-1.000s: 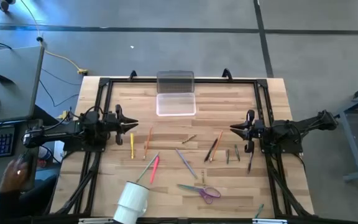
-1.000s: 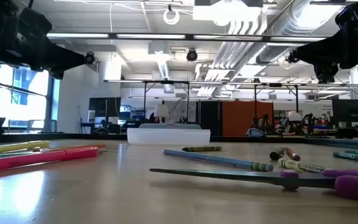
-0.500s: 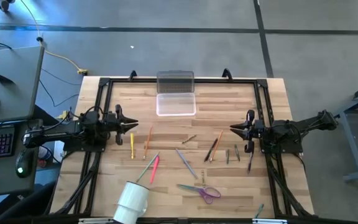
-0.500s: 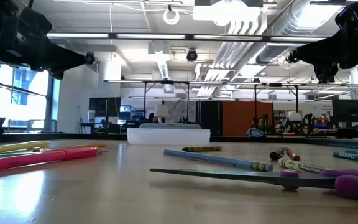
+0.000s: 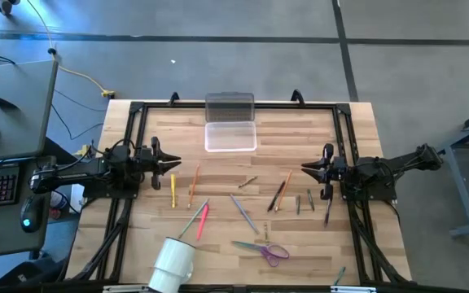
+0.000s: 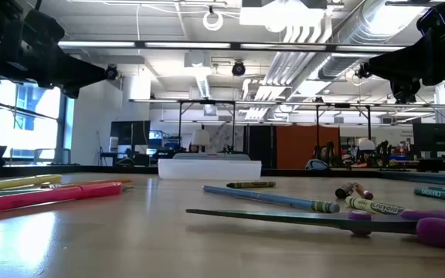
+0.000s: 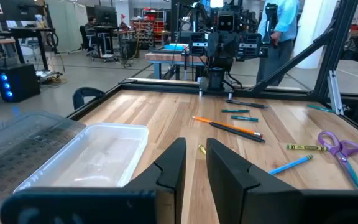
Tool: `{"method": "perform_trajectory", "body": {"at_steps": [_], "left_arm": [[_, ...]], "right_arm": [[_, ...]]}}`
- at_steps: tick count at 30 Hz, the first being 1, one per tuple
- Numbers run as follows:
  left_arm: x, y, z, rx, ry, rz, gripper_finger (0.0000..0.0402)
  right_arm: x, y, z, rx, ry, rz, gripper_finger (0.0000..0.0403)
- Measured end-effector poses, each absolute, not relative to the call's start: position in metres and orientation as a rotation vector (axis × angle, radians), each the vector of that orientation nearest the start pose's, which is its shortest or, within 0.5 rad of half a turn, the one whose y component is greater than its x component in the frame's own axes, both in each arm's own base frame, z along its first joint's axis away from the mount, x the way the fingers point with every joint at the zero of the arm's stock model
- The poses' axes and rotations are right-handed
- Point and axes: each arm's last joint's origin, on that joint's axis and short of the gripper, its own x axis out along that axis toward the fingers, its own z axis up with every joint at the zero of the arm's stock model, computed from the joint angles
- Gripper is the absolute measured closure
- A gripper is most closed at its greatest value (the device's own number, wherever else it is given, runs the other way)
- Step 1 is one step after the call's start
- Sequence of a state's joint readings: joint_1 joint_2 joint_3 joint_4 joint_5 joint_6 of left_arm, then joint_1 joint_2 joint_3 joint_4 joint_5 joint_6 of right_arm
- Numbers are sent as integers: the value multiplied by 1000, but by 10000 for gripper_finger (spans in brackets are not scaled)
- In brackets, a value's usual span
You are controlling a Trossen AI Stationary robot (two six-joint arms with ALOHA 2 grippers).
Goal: Pick & place school supplies into a supply box
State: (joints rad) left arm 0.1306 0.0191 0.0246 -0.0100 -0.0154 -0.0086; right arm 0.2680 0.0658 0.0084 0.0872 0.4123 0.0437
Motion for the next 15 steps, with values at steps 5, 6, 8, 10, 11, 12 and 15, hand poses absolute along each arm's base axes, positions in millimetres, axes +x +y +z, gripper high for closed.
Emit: {"method": "perform_trajectory", "body": {"at_steps": [5, 6, 8, 10, 11, 12, 15], "left_arm": [[97, 13, 169, -9, 4, 146, 305], [97, 13, 169, -9, 4, 146, 305], [97, 13, 169, -9, 4, 146, 305], [97, 13, 169, -9, 4, 146, 305], [97, 13, 169, -9, 4, 146, 305], [97, 13, 169, -9, 4, 146, 305], [97, 13, 169, -9, 4, 146, 305]], "right_arm": [[98, 15, 169, 53, -31, -144, 356], [98, 15, 169, 54, -31, -144, 355], [98, 15, 170, 54, -31, -144, 353], [98, 15, 169, 53, -31, -144, 351], [98, 15, 169, 53, -31, -144, 350], [98, 15, 169, 53, -31, -144, 350], [98, 15, 170, 54, -31, -144, 352]]}}
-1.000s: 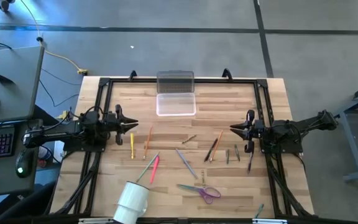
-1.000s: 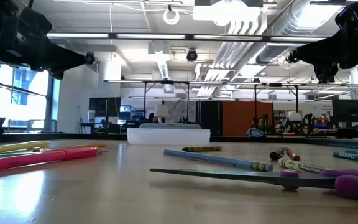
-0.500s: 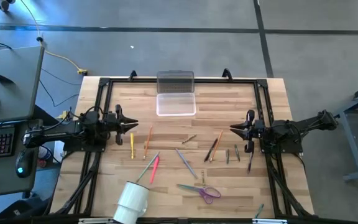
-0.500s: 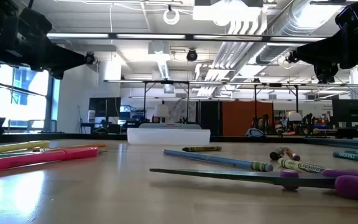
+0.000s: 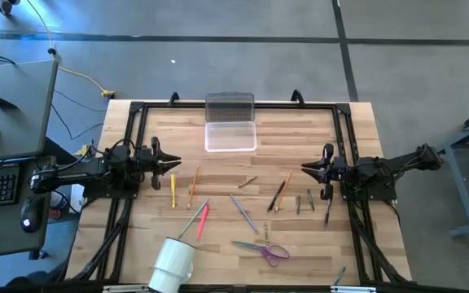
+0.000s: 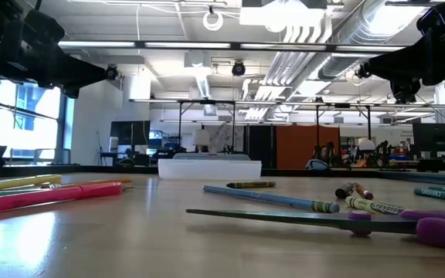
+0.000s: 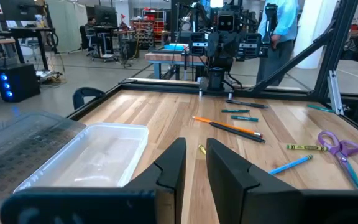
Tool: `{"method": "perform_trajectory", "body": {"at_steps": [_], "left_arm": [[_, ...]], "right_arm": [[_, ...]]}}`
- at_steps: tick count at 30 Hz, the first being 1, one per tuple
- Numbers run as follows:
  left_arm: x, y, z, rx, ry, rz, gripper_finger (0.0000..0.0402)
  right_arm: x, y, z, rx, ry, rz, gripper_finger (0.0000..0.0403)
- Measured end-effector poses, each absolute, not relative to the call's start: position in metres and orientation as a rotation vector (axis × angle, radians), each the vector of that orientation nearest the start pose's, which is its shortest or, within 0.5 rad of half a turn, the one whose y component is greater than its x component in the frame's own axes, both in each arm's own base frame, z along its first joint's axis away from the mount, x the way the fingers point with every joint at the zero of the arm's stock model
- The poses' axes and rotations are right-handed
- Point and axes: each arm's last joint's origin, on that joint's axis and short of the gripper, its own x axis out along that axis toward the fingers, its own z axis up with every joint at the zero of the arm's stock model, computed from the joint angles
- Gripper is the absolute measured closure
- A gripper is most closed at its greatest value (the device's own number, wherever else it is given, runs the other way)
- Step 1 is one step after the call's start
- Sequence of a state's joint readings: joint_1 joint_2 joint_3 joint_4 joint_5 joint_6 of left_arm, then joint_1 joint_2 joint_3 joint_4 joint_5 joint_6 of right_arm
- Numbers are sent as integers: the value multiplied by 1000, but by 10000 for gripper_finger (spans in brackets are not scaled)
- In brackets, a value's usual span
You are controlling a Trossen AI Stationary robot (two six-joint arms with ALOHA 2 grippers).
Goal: Pick & place school supplies into a supply box
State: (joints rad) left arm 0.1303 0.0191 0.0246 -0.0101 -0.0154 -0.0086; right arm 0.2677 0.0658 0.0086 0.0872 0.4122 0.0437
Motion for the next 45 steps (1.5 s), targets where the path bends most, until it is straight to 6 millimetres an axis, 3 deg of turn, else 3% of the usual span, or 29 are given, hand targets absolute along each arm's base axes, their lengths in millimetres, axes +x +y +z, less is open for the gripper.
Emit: {"method": "perform_trajectory", "body": {"at_steps": [45], "left_arm": [[97, 13, 169, -9, 4, 146, 305]], "right_arm": [[98, 15, 170, 54, -31, -144, 352]]}}
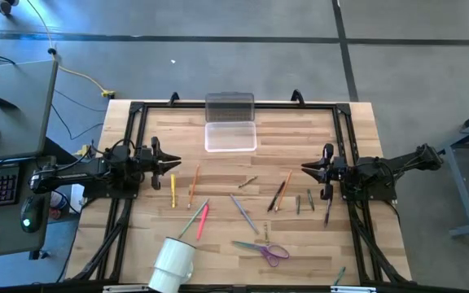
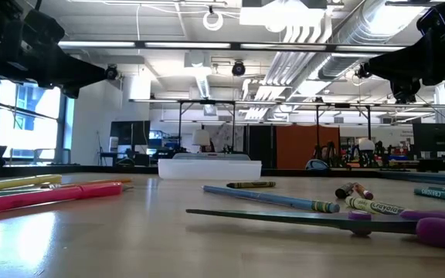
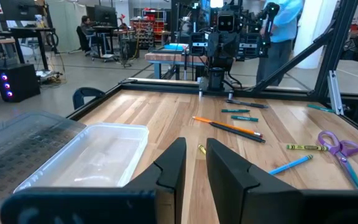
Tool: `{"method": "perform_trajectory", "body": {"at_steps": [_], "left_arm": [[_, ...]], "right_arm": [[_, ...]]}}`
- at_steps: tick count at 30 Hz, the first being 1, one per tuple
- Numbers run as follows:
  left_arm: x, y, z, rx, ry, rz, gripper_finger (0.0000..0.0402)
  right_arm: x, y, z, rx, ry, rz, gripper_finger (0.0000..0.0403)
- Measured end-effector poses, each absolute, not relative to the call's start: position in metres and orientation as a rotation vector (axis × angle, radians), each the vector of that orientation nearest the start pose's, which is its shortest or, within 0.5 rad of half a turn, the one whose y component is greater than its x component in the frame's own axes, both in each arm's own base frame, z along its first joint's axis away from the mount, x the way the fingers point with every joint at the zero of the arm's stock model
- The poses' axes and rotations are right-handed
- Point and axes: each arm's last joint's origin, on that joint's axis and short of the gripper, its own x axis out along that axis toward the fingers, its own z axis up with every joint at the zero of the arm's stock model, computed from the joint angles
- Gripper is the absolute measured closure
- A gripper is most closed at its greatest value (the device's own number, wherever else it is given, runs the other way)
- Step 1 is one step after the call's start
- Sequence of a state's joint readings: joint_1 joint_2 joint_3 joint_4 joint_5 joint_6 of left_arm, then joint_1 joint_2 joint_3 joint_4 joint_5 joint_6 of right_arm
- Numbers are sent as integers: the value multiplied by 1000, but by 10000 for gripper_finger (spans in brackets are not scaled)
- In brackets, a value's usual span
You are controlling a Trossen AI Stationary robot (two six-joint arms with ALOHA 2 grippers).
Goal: Pick & place school supplies into a supply box
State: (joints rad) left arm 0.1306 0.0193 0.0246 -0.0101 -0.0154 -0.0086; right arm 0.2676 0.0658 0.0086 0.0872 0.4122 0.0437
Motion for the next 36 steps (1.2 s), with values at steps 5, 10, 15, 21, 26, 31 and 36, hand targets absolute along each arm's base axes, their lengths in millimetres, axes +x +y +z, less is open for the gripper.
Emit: {"method": "perform_trajectory", "body": {"at_steps": [5, 10, 15, 21, 26, 31, 36], "left_arm": [[97, 13, 169, -9, 4, 146, 305], [97, 13, 169, -9, 4, 146, 305], [97, 13, 169, -9, 4, 146, 305], [97, 13, 169, -9, 4, 146, 305], [96, 14, 171, -8, -11, 186, 305], [96, 14, 170, -8, -2, 176, 305], [96, 14, 170, -8, -3, 172, 305]], "right_arm": [[98, 15, 170, 54, -31, -144, 351], [98, 15, 170, 54, -31, -144, 356], [98, 15, 169, 53, -31, -144, 355], [98, 15, 170, 54, -31, -144, 351], [98, 15, 170, 54, -31, -144, 355], [98, 15, 169, 53, -31, -144, 355], [98, 15, 169, 53, -31, -144, 350]]}}
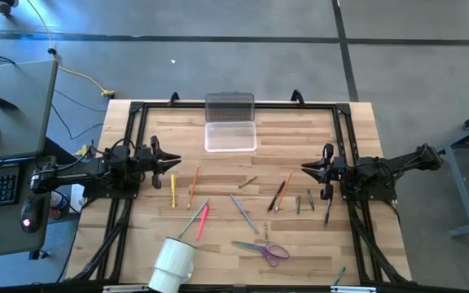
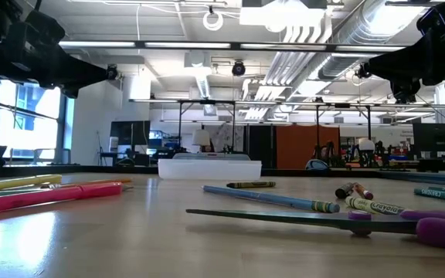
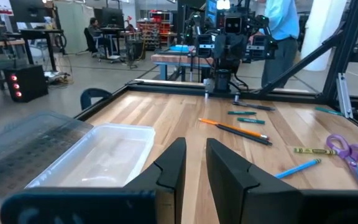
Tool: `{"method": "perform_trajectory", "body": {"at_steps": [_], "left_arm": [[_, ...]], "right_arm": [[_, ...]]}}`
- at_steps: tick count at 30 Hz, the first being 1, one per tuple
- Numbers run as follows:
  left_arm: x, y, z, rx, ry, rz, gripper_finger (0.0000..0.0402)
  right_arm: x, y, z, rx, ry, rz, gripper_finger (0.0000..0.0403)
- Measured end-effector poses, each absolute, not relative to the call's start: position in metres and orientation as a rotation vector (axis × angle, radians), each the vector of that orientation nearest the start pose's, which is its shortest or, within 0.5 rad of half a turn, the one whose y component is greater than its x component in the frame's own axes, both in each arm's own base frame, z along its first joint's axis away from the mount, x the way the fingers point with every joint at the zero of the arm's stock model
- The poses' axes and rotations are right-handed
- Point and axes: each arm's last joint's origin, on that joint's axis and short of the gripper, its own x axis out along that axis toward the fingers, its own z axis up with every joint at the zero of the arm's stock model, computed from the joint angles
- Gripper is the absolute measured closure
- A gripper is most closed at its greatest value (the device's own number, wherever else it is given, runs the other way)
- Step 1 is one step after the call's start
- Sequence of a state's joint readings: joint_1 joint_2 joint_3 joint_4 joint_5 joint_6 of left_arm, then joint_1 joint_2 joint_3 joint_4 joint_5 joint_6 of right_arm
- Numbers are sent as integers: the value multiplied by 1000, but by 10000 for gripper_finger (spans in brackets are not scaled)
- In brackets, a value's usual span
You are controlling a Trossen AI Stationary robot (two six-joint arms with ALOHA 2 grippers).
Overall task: Pick & place school supplies into a supply box
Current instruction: Put the top green crayon into the supply box
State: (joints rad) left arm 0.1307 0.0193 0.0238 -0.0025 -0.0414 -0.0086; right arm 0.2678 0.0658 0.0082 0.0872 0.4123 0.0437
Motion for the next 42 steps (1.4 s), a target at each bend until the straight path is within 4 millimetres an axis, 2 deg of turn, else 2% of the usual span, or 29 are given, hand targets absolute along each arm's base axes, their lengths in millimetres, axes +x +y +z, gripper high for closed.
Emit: {"method": "perform_trajectory", "body": {"at_steps": [4, 12, 18, 25, 33, 37, 42], "left_arm": [[97, 13, 170, -17, -3, 157, 305], [97, 13, 170, -158, -11, 131, 305], [97, 12, 170, -165, -11, 120, 305], [96, 17, 171, -296, -55, 270, 305], [95, 18, 172, -258, -54, 302, 305], [95, 18, 172, -257, -54, 302, 305], [95, 18, 171, -257, -52, 303, 305]], "right_arm": [[98, 15, 170, 54, -31, -144, 352], [98, 15, 169, 54, -31, -144, 355], [98, 15, 169, 54, -31, -144, 350], [98, 15, 169, 53, -31, -144, 356], [98, 15, 170, 32, -35, -146, 351], [98, 15, 180, 26, -131, -149, 351], [95, 14, 193, 113, -271, -143, 356]]}}
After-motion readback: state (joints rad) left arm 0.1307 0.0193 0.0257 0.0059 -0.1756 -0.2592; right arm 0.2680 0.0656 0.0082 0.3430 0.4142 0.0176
